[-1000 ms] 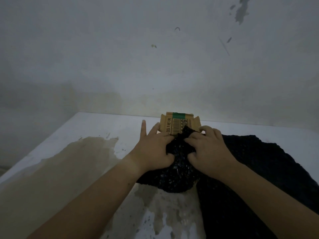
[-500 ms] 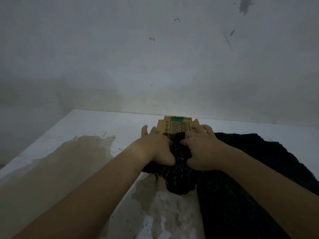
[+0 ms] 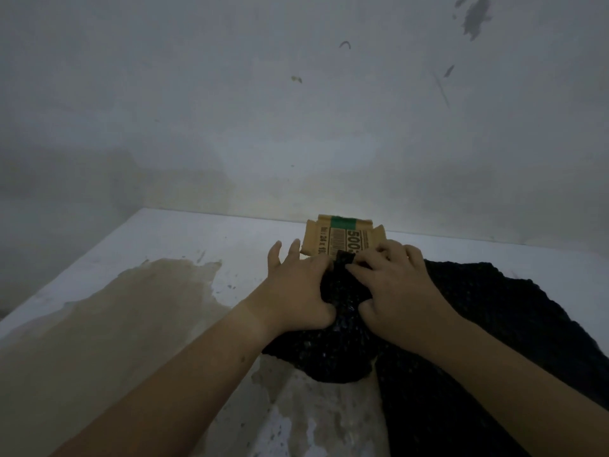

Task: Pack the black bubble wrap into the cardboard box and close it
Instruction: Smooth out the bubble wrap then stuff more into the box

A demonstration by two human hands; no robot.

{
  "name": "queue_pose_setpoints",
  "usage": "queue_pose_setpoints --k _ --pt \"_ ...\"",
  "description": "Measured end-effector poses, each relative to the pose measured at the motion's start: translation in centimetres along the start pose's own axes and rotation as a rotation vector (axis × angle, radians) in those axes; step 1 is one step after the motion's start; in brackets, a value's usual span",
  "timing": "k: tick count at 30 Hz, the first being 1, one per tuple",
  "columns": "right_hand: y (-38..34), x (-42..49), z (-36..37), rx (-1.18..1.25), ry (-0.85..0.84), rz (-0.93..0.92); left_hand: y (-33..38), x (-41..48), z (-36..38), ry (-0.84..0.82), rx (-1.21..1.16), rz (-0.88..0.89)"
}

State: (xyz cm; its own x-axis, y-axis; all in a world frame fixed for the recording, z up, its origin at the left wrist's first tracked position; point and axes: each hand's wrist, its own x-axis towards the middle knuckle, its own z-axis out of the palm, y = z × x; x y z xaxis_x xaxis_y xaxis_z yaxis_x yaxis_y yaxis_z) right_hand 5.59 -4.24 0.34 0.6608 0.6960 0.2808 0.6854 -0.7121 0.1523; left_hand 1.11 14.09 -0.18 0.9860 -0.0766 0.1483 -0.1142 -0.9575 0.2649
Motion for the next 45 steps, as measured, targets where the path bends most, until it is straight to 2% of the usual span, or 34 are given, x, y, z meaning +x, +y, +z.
queue_pose_setpoints --k 3,7,12,14,16,18,20,21,22,25,29,32,34,36,40,42,45 --pt "0.0 -0.5 0.6 0.023 0.0 0.01 0.0 -0.7 0.4 0.129 0.012 0.046" --pt "0.3 0.5 -0.5 0.04 -0.211 -0.022 -0.3 -1.2 1.1 0.192 -0.002 0.084" --pt "0.4 3.6 -1.4 0.126 -0.573 0.024 -0.4 -0.8 0.9 0.106 -0.009 0.109" --pt "0.6 3.7 -1.2 0.16 -0.64 0.034 -0.3 -0.6 0.6 0.023 -0.017 0.097" --pt "0.7 2.7 -1.1 0.227 -0.53 0.024 -0.1 -0.4 0.2 -0.047 -0.016 0.079" --pt "1.0 1.0 -1.1 0.252 -0.246 0.009 0.0 -0.2 0.1 -0.086 0.006 0.072" --pt "1.5 -0.6 -1.5 0.133 0.064 -0.024 0.1 0.0 -0.1 -0.119 0.033 0.062" --pt "1.7 -1.1 -1.8 0.072 0.135 -0.037 0.1 0.1 -0.1 -0.136 0.038 0.052" --pt "1.9 -1.4 -2.2 0.024 0.121 -0.052 0.1 0.2 -0.2 -0.158 0.04 0.043" --pt "1.6 -1.3 -2.4 -0.064 -0.138 -0.088 0.1 0.6 -0.7 -0.278 0.033 0.013" --pt "1.2 0.0 -1.8 -0.004 -0.344 -0.037 0.4 1.6 -3.0 -0.539 0.028 -0.061" --pt "1.3 0.1 -1.9 0.061 -0.447 -0.003 0.6 2.8 -4.3 -0.644 0.02 -0.088" --pt "1.5 -0.2 -1.9 0.106 -0.464 0.0 0.8 2.8 -4.5 -0.654 0.074 -0.089" --pt "1.7 -0.9 -2.1 0.146 -0.404 -0.019 1.1 2.3 -4.3 -0.638 0.137 -0.099" --pt "2.1 -1.7 -3.0 0.015 -0.117 -0.075 1.9 1.7 -4.5 -0.571 0.188 -0.091" --pt "2.2 -1.1 -3.2 0.006 -0.159 -0.068 2.3 1.8 -4.6 -0.559 0.205 -0.094" --pt "1.7 0.3 -2.4 0.049 -0.325 -0.012 2.7 1.9 -4.7 -0.585 0.209 -0.111"
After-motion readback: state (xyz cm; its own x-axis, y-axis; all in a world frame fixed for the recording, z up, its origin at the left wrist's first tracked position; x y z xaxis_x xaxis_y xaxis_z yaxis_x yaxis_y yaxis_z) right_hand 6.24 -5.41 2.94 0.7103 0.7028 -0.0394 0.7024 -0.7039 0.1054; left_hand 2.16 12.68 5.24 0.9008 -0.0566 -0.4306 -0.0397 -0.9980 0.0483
